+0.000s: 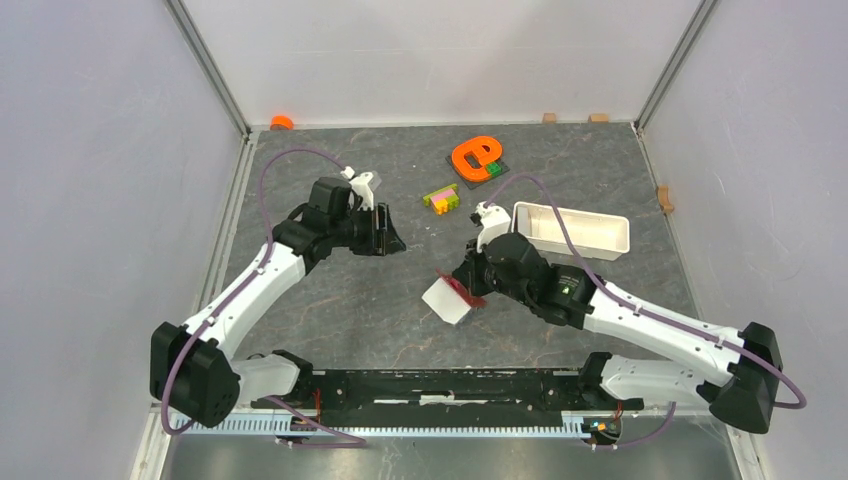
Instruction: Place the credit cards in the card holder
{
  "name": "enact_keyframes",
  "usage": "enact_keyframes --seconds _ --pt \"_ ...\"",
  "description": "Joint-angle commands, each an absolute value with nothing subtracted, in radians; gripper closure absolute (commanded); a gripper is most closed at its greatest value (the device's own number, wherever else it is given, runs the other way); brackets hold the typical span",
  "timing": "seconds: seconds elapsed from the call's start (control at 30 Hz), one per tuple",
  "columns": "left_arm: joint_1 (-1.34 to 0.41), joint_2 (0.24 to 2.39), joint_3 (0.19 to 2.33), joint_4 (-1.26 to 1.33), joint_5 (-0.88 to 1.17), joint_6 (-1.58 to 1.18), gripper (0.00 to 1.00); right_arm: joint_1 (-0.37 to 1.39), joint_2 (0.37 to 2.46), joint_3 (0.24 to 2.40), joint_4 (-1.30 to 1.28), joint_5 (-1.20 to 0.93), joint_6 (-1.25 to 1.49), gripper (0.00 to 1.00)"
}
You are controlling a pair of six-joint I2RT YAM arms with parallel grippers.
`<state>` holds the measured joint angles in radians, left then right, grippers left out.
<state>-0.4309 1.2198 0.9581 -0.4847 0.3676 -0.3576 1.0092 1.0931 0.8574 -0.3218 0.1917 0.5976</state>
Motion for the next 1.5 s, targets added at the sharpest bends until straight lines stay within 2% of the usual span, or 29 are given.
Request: enact_keyframes --seconds 0.0,0.13,0.43,0.6,0.73,1.1,1.3,1.47 --pt "-0.413 1.204 0.956 -0.446 0.367 -0.313 0.41 0.997 1.039 0.892 -0.415 0.395 0.665 1.00" --pt "-0.402 1.204 0.956 -0.445 0.368 -0.314 0.41 0.971 0.973 0.849 -0.352 0.362 0.642 1.00" --pt "-0.385 1.187 0.955 -0.445 0.374 -0.311 0.41 0.996 1.049 0.933 -0.214 0.035 0.619 1.00" --pt "-0.381 1.178 0.954 -0.451 0.365 -0.305 0.41 1.009 1.041 0.958 -0.223 0.056 0.640 1.00" --pt "-0.381 1.179 0.956 -0.455 0.364 -0.302 0.41 1.003 1.038 0.924 -0.292 0.179 0.652 1.00" --pt "-0.381 1.189 0.950 -0.457 0.387 -0.304 0.41 0.902 1.051 0.682 -0.435 0.340 0.649 1.00" --pt "-0.381 1.212 0.946 -0.449 0.428 -0.320 0.41 0.903 1.058 0.648 -0.324 0.223 0.594 1.00" --pt "-0.382 1.223 0.903 -0.404 0.487 -0.397 0.43 0.942 1.154 0.630 -0.150 0.125 0.610 1.00"
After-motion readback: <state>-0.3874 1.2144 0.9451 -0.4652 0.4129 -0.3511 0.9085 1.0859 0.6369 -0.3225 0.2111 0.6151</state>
